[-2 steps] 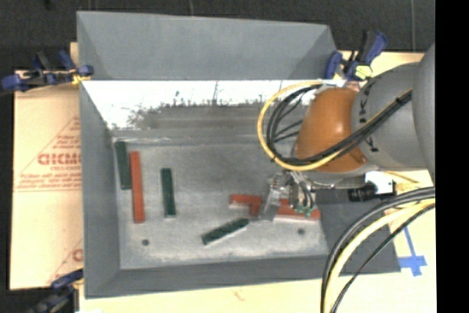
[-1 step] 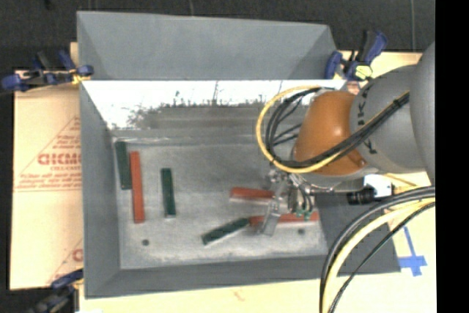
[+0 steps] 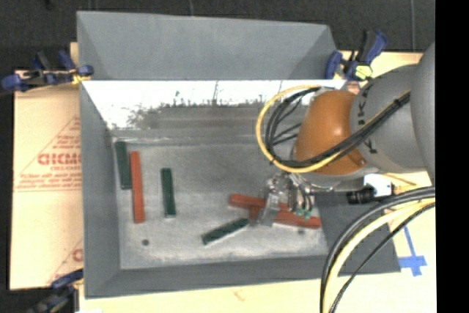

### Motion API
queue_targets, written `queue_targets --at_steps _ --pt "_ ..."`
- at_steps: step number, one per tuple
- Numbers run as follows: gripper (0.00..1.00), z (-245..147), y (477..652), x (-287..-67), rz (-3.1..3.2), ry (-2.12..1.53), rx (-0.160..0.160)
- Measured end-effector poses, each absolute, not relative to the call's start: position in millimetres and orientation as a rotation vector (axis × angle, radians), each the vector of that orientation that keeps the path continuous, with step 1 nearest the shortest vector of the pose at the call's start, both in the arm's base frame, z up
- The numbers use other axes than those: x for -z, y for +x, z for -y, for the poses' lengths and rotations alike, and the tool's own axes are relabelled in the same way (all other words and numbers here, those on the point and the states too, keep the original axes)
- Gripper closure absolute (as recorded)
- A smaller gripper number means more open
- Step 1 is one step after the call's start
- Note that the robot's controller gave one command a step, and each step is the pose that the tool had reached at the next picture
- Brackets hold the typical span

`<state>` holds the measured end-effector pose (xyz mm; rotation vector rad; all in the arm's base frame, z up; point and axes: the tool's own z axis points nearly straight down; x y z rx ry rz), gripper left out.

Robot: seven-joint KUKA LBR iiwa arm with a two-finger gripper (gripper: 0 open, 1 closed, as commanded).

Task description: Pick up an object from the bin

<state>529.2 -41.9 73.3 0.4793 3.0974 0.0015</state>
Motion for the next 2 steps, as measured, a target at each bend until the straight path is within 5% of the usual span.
queue_targets --at_steps 1,2 --pt "1.00 41.9 529.2 -73.3 -3.097 0.479 -0.001" --pt "1.00 42.4 555.6 -238.9 -3.106 0.397 -0.001"
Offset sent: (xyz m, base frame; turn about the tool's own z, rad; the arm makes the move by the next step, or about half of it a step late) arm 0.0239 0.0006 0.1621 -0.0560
